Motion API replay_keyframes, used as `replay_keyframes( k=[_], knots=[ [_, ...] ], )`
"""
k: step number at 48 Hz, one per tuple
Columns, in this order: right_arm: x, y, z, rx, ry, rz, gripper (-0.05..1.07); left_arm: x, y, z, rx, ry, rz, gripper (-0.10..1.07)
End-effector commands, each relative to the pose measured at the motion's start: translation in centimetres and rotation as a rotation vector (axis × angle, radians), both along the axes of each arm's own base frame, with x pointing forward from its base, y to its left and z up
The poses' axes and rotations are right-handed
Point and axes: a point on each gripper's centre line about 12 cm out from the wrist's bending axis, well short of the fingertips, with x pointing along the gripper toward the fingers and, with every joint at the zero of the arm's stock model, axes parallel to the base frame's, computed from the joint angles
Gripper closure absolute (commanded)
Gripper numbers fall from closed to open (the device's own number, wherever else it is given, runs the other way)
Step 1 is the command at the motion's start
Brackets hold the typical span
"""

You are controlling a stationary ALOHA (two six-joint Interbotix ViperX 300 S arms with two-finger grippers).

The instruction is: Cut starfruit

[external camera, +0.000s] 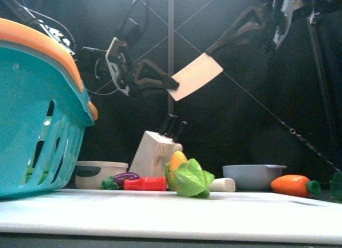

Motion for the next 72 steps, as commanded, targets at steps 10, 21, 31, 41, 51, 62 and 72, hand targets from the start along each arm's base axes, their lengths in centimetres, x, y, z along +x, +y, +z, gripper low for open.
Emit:
replay_keyframes(
  k=[10, 21, 31, 41, 51, 62, 72],
  knots=[
    [0.6, 0.3, -0.7, 0.156, 0.031, -0.017, 0.51, -0.1, -1.1, 2.2, -0.004, -0.06, -0.02, 0.57],
    [1.8, 0.1, -2.6, 0.216, 0.092, -0.006, 0.51, -0.7, -1.8, 2.2, -0.022, -0.06, -0.027, 0.57],
    [3.1, -0.1, -3.7, 0.272, 0.126, 0.006, 0.51, -0.8, -2.3, 2.1, -0.046, -0.059, -0.025, 0.57],
    [3.3, -1.0, -4.4, 0.35, 0.133, -0.04, 0.5, -0.7, -2.9, 2.3, -0.047, -0.063, -0.04, 0.57],
    [3.4, -1.0, -5.5, 0.407, 0.16, -0.067, 0.5, -0.7, -3.3, 2.2, -0.048, -0.061, -0.052, 0.57],
    [3.9, -0.8, -6.4, 0.453, 0.188, -0.086, 0.5, -0.7, -3.7, 2.2, -0.05, -0.061, -0.063, 0.57],
    [4.0, -0.8, -6.4, 0.455, 0.187, -0.087, 0.5, -0.7, -4.1, 2.0, -0.058, -0.056, -0.068, 0.57]
  ],
)
